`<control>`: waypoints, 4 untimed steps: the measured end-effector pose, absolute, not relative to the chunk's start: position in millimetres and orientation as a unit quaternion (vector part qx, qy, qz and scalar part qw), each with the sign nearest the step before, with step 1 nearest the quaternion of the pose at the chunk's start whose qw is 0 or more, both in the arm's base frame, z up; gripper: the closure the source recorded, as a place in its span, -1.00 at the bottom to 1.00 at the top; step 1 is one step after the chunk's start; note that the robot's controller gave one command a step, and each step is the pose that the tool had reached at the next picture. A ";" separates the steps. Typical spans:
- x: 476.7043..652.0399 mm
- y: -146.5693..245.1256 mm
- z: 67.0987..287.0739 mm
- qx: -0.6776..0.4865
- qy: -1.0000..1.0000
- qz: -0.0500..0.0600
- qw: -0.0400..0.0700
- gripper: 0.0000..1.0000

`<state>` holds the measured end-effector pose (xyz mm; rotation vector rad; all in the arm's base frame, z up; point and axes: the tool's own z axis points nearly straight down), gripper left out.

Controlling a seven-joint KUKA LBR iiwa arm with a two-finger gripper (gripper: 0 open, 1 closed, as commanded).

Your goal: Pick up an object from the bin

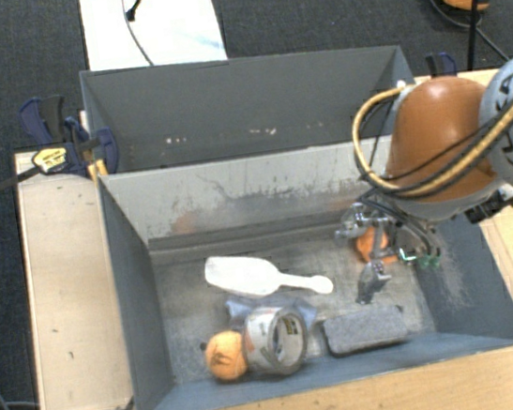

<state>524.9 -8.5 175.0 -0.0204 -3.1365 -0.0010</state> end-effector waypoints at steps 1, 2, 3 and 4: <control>526.7 -8.6 178.9 -0.006 -1.000 0.000 -0.002 -1.00; 555.2 26.8 120.4 0.033 -0.999 0.000 -0.004 -1.00; 554.4 64.0 120.3 0.008 -1.000 0.000 0.001 -1.00; 552.4 70.0 136.7 -0.008 -1.000 -0.001 -0.002 -1.00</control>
Offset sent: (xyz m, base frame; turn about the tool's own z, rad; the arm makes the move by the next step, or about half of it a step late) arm 0.0482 0.0633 -0.1050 -0.1479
